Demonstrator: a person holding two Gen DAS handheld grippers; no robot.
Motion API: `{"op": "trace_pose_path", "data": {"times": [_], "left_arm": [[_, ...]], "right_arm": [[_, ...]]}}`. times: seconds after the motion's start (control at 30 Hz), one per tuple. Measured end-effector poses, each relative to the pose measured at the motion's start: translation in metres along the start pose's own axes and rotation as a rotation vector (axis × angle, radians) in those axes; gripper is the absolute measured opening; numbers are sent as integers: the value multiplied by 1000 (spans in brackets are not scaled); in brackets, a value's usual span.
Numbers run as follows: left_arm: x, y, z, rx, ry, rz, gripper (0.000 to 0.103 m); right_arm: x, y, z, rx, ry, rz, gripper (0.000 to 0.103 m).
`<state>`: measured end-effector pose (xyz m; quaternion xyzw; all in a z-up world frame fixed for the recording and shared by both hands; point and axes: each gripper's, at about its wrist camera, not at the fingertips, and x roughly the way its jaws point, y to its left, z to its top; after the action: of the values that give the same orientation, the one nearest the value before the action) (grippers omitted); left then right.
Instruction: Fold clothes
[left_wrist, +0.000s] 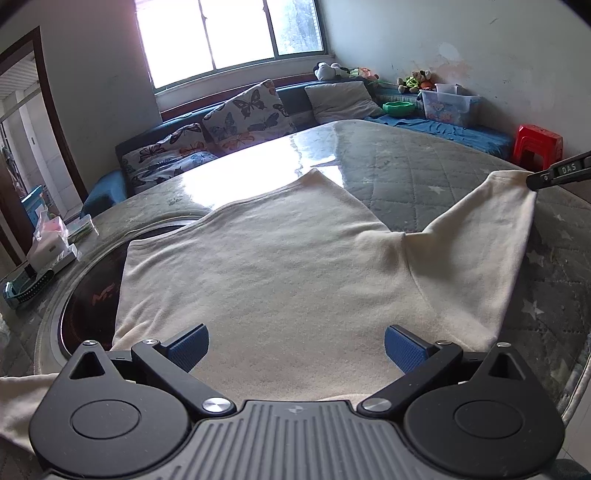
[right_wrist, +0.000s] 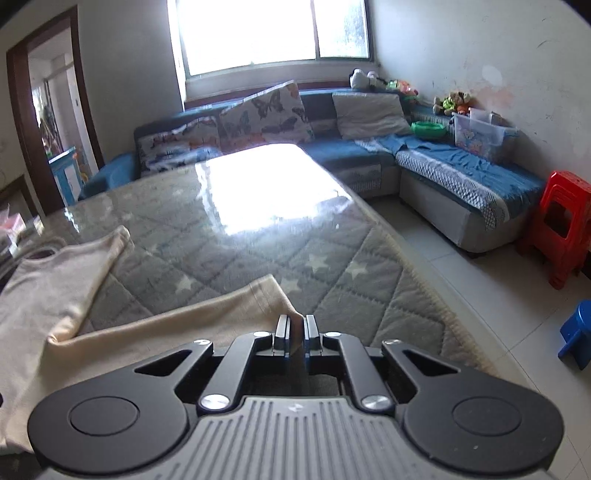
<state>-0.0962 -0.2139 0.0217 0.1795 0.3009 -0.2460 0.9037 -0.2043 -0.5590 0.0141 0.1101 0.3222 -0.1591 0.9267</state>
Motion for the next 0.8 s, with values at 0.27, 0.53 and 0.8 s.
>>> {"op": "trace_pose_path", "data": {"times": [0.27, 0.53, 0.8], "left_arm": [[6, -12, 9, 23, -14, -15, 103], [25, -23, 19, -7, -2, -12, 103], [28, -22, 19, -22, -8, -10, 103]], "right_arm": [[-12, -7, 1, 44, -22, 31, 5], [-16, -6, 3, 52, -27, 39, 5], [-44, -3, 18, 76, -77, 88, 4]]}}
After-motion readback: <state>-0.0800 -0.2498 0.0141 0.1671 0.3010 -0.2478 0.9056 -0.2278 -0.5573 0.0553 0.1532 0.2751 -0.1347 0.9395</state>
